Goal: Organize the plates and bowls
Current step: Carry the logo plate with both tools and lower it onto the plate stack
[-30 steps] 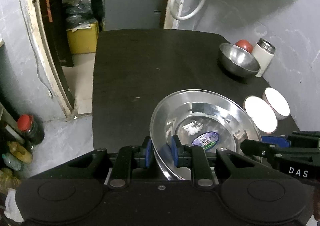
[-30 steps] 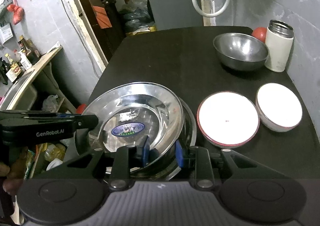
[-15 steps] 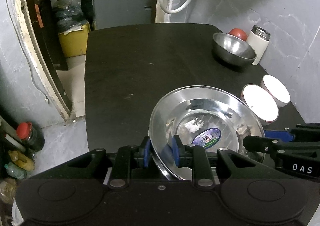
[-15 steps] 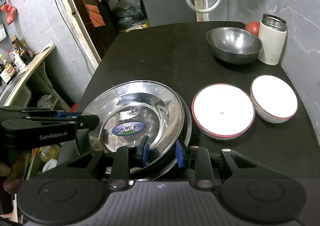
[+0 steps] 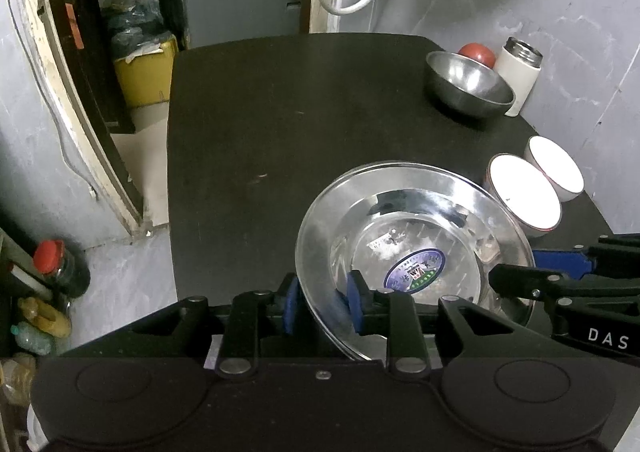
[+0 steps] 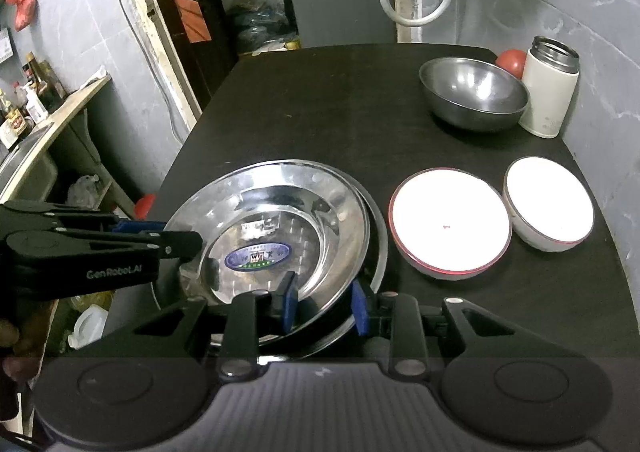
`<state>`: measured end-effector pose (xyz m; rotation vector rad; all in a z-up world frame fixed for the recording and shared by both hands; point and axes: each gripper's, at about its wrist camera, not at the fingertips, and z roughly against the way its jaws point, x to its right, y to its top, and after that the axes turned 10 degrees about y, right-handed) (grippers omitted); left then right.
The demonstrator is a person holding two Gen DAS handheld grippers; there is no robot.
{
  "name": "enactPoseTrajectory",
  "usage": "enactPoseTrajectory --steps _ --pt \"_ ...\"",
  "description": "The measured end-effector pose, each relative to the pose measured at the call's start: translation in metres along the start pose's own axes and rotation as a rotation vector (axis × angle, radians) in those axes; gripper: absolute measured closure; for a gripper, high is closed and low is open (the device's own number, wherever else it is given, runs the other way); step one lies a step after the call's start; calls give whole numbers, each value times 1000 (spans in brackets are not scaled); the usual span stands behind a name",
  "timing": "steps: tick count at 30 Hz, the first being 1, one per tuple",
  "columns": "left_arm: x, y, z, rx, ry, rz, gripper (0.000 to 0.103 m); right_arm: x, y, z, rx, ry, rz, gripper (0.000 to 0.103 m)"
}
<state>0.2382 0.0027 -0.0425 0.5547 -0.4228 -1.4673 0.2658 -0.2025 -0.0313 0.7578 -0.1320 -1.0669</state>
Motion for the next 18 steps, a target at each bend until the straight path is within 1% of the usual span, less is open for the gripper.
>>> enactPoseTrajectory --steps 8,18 --pt "2 -1 -1 -6 3 -7 73 -1 0 0 0 -7 12 71" --pt "5 -1 -4 -11 8 -13 72 -6 -2 0 0 -20 44 68"
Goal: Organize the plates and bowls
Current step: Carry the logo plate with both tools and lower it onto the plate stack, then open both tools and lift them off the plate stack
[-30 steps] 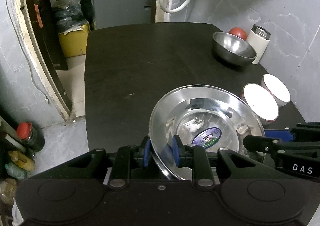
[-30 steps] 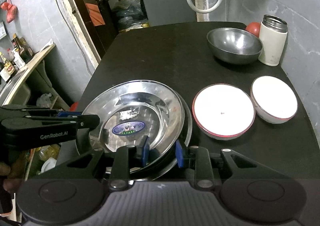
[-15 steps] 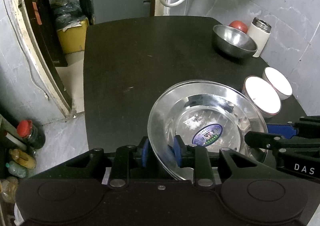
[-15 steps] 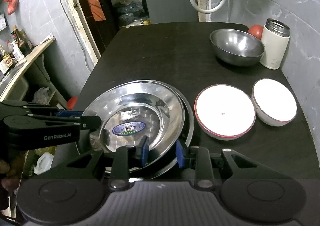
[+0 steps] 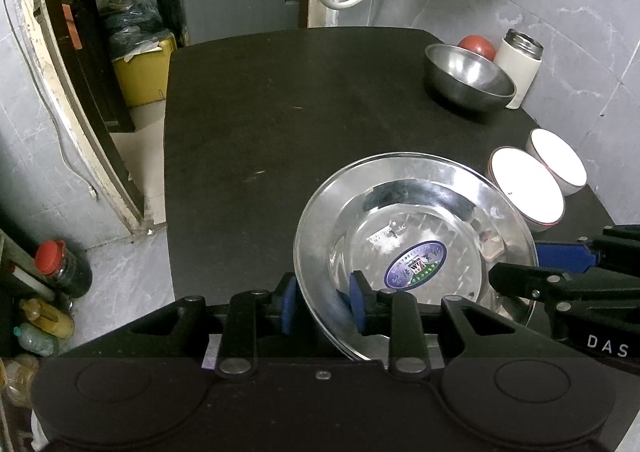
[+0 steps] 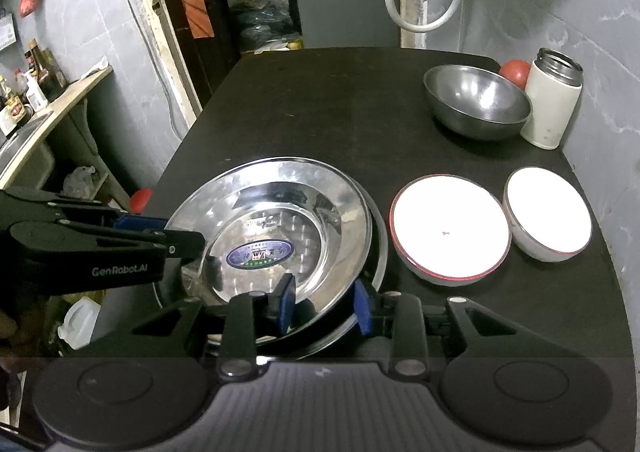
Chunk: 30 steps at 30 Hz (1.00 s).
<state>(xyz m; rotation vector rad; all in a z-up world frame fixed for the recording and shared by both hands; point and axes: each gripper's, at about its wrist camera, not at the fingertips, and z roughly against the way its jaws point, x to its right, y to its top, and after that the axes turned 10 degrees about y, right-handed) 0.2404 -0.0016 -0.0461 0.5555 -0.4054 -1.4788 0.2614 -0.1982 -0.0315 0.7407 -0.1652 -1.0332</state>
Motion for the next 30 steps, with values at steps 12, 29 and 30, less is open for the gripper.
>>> enactPoseTrajectory --steps 12,29,30 --pt "4 0 -2 -4 8 -7 73 0 -3 3 5 -19 6 60" --pt "-6 19 7 86 95 56 1 23 -14 18 46 -23 -98 4" --pt "-6 21 5 87 99 56 1 25 -14 19 46 -26 -102 3"
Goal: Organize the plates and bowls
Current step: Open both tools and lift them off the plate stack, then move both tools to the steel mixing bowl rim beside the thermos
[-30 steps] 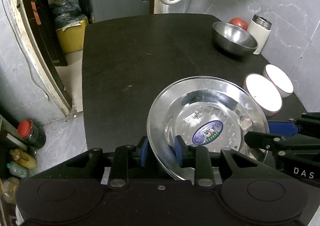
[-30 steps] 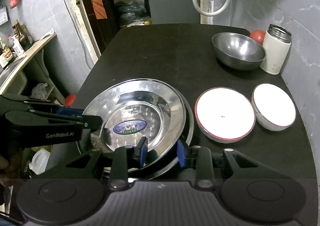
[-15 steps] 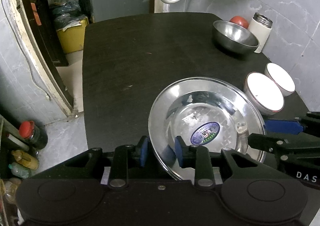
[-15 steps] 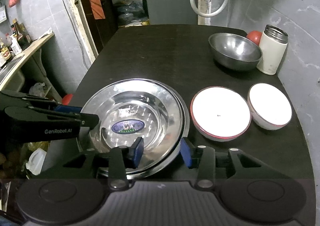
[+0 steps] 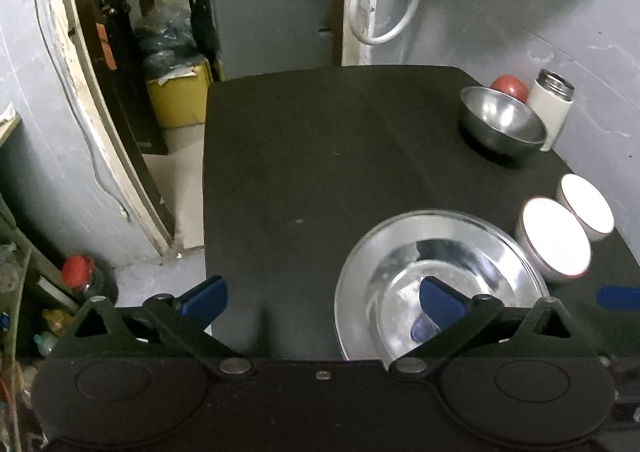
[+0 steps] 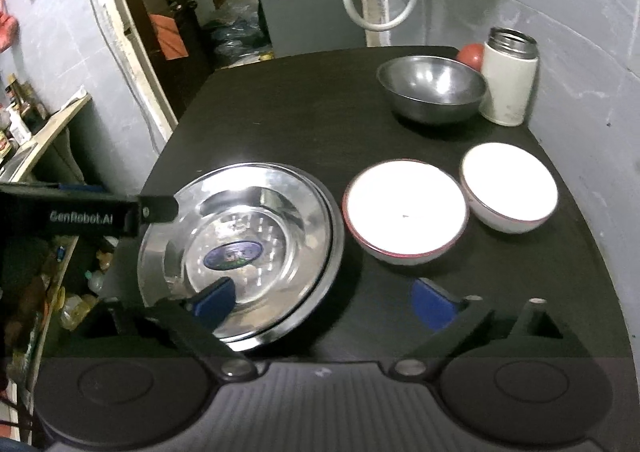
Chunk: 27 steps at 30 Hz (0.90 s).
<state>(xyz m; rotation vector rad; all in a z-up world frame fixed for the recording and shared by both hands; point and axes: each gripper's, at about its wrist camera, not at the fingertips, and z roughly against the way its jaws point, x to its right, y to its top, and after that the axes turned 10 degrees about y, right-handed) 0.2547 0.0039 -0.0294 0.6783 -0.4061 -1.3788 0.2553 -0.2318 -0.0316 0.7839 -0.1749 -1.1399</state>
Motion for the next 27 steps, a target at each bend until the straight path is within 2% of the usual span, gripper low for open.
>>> enactPoseTrajectory --steps 4,13,21,27 --pt "3 12 -11 -8 -9 17 1 7 -3 6 12 -15 -18 1" --pt "21 61 -37 32 -97 113 1 48 17 28 151 -103 -103 1" --pt "85 121 -68 108 -173 29 1 85 63 16 236 -144 -112 1" --pt "121 149 -92 138 -199 -42 1 111 91 -5 274 -175 -150 1"
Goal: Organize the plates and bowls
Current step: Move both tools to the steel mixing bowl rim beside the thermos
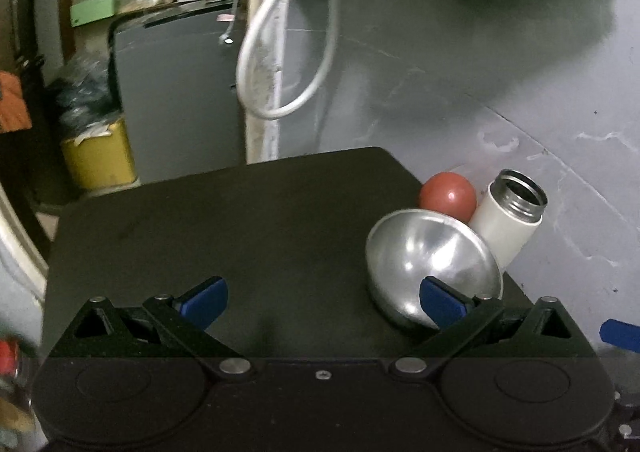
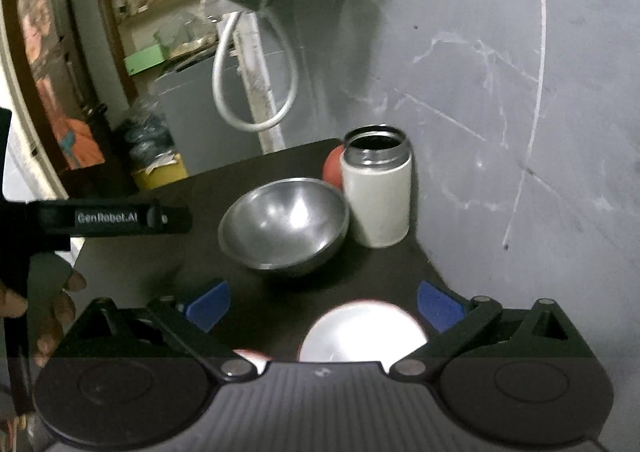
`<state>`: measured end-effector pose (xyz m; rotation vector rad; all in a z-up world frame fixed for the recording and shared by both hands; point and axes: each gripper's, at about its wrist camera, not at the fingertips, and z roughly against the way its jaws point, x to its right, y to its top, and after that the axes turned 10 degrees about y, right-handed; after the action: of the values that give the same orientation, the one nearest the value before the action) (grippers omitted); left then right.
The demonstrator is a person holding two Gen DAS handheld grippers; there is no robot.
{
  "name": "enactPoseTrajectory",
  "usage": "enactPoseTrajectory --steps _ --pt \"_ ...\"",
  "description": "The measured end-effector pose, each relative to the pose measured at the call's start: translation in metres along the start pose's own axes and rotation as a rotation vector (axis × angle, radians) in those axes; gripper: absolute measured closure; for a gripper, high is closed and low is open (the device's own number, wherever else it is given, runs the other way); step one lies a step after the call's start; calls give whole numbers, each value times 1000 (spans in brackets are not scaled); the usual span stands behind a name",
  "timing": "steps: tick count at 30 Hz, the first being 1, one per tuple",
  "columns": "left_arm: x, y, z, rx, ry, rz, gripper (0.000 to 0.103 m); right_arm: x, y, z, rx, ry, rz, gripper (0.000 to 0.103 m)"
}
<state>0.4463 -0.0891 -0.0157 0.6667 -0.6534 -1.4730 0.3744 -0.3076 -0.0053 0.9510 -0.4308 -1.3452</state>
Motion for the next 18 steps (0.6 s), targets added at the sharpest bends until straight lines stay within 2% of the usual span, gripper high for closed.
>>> enactPoseTrajectory --steps 6,12,13,18 --pt "13 12 -33 -40 -30 16 1 11 12 -29 -1 -24 -18 2" --pt "16 15 -50 -79 -60 61 2 14 21 -48 -16 -37 -9 13" --pt "16 14 -51 -84 -61 66 4 13 22 -50 -19 -36 -7 16" --pt "19 14 -59 -120 -82 77 27 11 26 -62 -40 -26 -5 26"
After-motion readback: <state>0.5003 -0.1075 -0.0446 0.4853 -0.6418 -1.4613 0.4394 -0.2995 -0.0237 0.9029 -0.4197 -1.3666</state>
